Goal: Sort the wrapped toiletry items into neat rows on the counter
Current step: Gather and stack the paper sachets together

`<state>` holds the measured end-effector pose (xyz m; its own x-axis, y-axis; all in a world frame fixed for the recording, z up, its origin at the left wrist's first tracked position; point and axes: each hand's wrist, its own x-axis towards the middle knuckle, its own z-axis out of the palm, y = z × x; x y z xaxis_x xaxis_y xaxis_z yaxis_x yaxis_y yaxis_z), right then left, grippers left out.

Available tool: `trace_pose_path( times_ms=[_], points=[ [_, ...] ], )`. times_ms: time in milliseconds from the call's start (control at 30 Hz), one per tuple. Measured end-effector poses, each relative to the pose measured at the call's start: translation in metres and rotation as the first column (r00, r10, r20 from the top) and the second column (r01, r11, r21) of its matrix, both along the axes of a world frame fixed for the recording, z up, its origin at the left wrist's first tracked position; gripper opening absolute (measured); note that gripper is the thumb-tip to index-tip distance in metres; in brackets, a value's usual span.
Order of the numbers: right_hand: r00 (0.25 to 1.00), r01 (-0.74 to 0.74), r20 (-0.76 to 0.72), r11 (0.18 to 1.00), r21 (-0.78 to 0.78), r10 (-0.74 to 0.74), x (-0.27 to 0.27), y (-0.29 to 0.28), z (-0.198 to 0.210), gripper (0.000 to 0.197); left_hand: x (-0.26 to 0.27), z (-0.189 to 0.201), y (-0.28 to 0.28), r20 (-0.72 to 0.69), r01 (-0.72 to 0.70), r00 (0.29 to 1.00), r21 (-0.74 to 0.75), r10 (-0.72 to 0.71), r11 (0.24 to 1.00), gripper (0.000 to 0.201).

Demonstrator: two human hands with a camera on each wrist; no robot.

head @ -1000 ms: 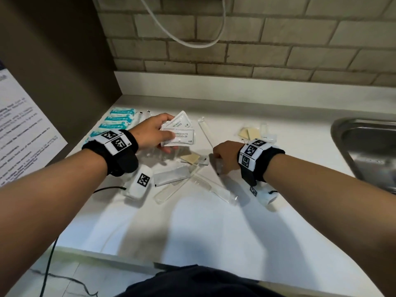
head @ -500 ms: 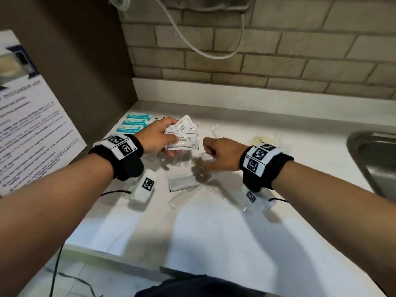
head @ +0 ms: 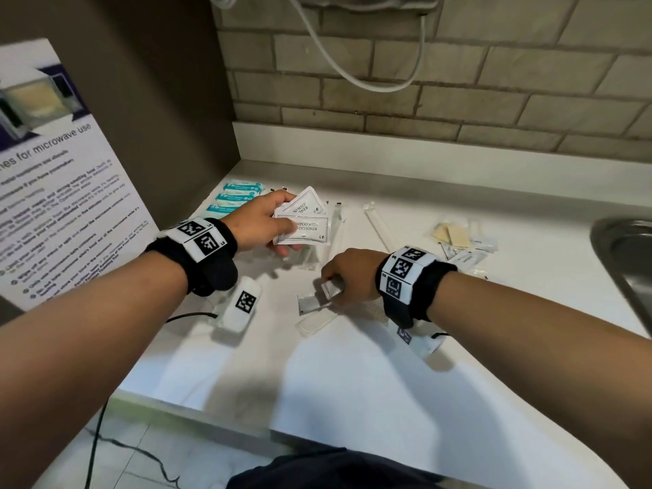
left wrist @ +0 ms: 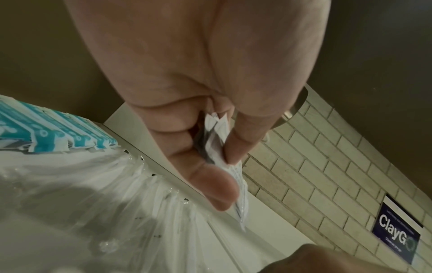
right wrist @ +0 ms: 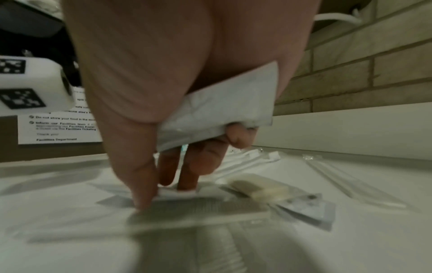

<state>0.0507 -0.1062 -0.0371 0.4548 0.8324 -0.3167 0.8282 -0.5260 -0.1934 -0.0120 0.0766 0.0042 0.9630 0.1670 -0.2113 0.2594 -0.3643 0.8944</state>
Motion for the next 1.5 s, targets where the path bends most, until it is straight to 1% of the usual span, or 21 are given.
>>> trace_pose_path(
  times_ms=[67,133,200,300,433,533,633,667,733,767,833,933,967,1033,1100,1133,1200,1300,1367,1433,1500],
  points=[
    [0.999,0.002,-0.032,0.999,0.035,-0.001,0.003,-0.002,0.01,0.033,0.001,-0.001,0.001,-0.009,-0.004,1.0,-0.003,0.004,1.0,0.043],
    [0.997,0.022,-0.076,0.995,0.099,-0.015,0.006,-0.006,0.023,0.025,0.002,-0.004,0.001,-0.019,-0.005,1.0,0.002,0.005,1.0,0.049],
    [0.989,0.09,-0.129,0.98,0.179,-0.068,0.013,-0.013,0.036,0.017,0.004,-0.007,-0.001,-0.03,0.011,1.0,0.022,-0.011,1.0,0.055],
    [0.982,0.165,-0.133,0.957,0.238,-0.136,0.024,-0.022,0.046,0.022,0.006,-0.01,-0.009,-0.041,0.043,0.998,0.018,-0.042,0.999,0.056],
    [0.968,0.243,-0.128,0.931,0.271,-0.215,0.034,-0.028,0.054,0.029,0.012,-0.008,-0.024,-0.037,0.113,0.993,-0.009,-0.113,0.994,0.049],
    [0.955,0.293,-0.124,0.911,0.291,-0.268,0.037,-0.032,0.053,0.03,0.015,-0.003,-0.033,-0.021,0.113,0.993,-0.063,-0.114,0.992,0.042],
    [0.949,0.315,-0.114,0.89,0.331,-0.294,0.039,-0.036,0.049,0.023,0.02,-0.001,-0.041,-0.017,0.105,0.994,-0.16,-0.109,0.982,0.041],
    [0.948,0.318,-0.118,0.881,0.351,-0.295,0.039,-0.037,0.049,0.019,0.022,0.0,-0.045,-0.017,0.113,0.993,-0.19,-0.118,0.975,0.036],
    [0.944,0.329,-0.129,0.861,0.389,-0.302,0.036,-0.038,0.05,0.018,0.027,-0.003,-0.051,-0.017,0.146,0.988,-0.2,-0.152,0.969,0.024],
    [0.941,0.338,-0.13,0.851,0.402,-0.313,0.036,-0.039,0.051,0.019,0.029,-0.004,-0.054,-0.019,0.164,0.985,-0.172,-0.17,0.971,0.026],
    [0.939,0.342,-0.107,0.844,0.414,-0.327,0.037,-0.042,0.051,0.025,0.034,-0.007,-0.059,-0.018,0.186,0.982,-0.13,-0.19,0.974,0.037],
    [0.951,0.302,-0.072,0.845,0.442,-0.302,0.038,-0.05,0.049,0.054,0.039,-0.009,-0.063,0.006,0.178,0.984,-0.154,-0.18,0.972,0.042],
    [0.947,0.316,-0.089,0.838,0.445,-0.31,0.039,-0.053,0.047,0.059,0.04,-0.009,-0.063,0.011,0.171,0.985,-0.156,-0.171,0.973,0.043],
    [0.92,0.393,-0.172,0.803,0.448,-0.354,0.041,-0.057,0.046,0.054,0.043,-0.01,-0.064,0.012,0.163,0.987,-0.174,-0.163,0.971,0.044],
    [0.865,0.498,-0.326,0.734,0.462,-0.382,0.045,-0.058,0.048,0.04,0.045,-0.009,-0.066,0.006,0.158,0.987,-0.198,-0.16,0.967,0.044],
    [0.846,0.526,-0.373,0.705,0.475,-0.38,0.047,-0.058,0.049,0.035,0.046,-0.009,-0.067,0.004,0.156,0.987,-0.202,-0.158,0.967,0.043],
    [0.85,0.523,-0.365,0.695,0.494,-0.381,0.051,-0.06,0.053,0.03,0.049,-0.009,-0.068,0.008,0.163,0.986,-0.198,-0.165,0.966,0.042],
    [0.882,0.467,-0.326,0.732,0.497,-0.341,0.057,-0.066,0.055,0.024,0.055,-0.011,-0.072,0.022,0.196,0.981,-0.19,-0.195,0.962,0.039],
    [0.884,0.46,-0.338,0.728,0.508,-0.323,0.062,-0.069,0.055,0.028,0.059,-0.011,-0.075,0.027,0.205,0.979,-0.224,-0.204,0.953,0.032],
    [0.873,0.479,-0.364,0.706,0.522,-0.323,0.068,-0.073,0.054,0.031,0.063,-0.009,-0.078,0.026,0.177,0.984,-0.278,-0.177,0.944,0.026],
    [0.868,0.487,-0.383,0.695,0.53,-0.317,0.073,-0.076,0.055,0.033,0.067,-0.007,-0.082,0.005,0.142,0.989,-0.339,-0.149,0.93,0.025]
  ],
)
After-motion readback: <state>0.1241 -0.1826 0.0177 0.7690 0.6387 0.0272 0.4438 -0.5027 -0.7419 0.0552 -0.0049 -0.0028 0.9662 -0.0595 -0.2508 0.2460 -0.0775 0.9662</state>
